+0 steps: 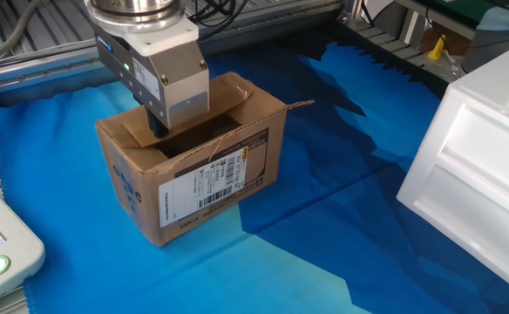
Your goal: Cover the box
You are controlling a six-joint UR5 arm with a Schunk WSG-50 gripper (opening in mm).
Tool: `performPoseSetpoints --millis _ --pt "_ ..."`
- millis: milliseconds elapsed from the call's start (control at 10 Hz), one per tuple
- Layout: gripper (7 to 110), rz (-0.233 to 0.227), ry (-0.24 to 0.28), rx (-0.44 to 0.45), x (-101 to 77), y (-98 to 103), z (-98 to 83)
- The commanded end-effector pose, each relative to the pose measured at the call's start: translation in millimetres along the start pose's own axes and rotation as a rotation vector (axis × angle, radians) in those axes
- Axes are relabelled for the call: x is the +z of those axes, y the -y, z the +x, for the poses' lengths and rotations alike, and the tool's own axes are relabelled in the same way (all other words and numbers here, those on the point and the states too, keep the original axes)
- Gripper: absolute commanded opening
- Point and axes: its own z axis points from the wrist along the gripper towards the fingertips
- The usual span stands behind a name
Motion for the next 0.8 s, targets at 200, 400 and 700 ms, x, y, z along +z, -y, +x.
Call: performPoseSetpoints --millis 200,400,700 --pt "7 -0.01 0.007 0.006 -0.4 -2.4 -2.3" --pt "7 -0.016 0.008 0.005 -4.3 -4.7 -2.2" --pt "7 -0.01 -0.01 0.004 -21.9 -7.5 3.4"
